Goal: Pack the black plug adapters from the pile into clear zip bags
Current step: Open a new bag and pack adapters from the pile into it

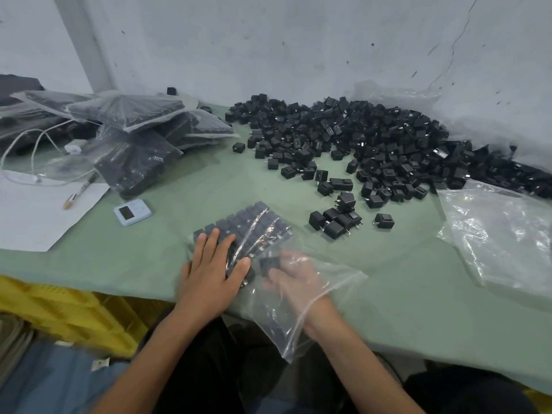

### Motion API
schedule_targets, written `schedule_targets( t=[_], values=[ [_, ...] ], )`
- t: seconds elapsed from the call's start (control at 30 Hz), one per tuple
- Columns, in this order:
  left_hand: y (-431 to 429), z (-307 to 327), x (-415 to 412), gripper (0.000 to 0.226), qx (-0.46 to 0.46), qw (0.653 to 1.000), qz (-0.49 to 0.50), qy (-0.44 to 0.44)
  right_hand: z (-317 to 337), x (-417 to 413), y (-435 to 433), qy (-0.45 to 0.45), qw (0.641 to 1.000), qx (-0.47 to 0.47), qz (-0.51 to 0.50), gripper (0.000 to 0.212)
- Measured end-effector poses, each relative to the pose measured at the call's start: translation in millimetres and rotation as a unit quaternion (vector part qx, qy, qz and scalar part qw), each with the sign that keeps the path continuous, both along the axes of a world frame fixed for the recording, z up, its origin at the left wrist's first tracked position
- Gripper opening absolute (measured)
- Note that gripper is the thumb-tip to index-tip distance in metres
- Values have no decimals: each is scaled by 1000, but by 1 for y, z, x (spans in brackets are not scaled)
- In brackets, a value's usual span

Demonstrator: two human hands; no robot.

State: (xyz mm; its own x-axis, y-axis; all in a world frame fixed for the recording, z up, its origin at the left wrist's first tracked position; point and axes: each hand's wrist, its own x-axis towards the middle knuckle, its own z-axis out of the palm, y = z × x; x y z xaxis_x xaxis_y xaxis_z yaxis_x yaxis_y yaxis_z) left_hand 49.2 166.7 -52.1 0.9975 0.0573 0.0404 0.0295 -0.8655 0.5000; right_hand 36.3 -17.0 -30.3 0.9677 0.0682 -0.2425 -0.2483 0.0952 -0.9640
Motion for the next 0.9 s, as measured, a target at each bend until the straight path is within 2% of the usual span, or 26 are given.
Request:
schedule_targets(
  t=[0.07,0.17,0.27,0.4,0.6,0.73,0.9],
  values=[
    [0,0,0,66,3,1000,0,2,-4,6,3,-99,980,-173,24,25],
    [0,0,-1,66,4,1000,1,3,-7,9,3,-171,945,-276,44,24],
    [-1,1,-1,66,3,1000,1,2,-12,6,3,-207,931,-296,57,26],
    [-2,2,-2,65,5,1000,-1,2,-15,1,0,-237,905,-344,84,43],
    [-2,4,-3,65,-4,1000,0,0,-16,-3,5,-199,947,-249,42,26],
    [-3,5,-4,65,-12,1000,-1,-1,-16,-1,5,-209,943,-255,55,21],
    [-2,7,-1,64,-32,999,4,-3,-16,-2,5,-244,913,-325,34,22]
  ],
)
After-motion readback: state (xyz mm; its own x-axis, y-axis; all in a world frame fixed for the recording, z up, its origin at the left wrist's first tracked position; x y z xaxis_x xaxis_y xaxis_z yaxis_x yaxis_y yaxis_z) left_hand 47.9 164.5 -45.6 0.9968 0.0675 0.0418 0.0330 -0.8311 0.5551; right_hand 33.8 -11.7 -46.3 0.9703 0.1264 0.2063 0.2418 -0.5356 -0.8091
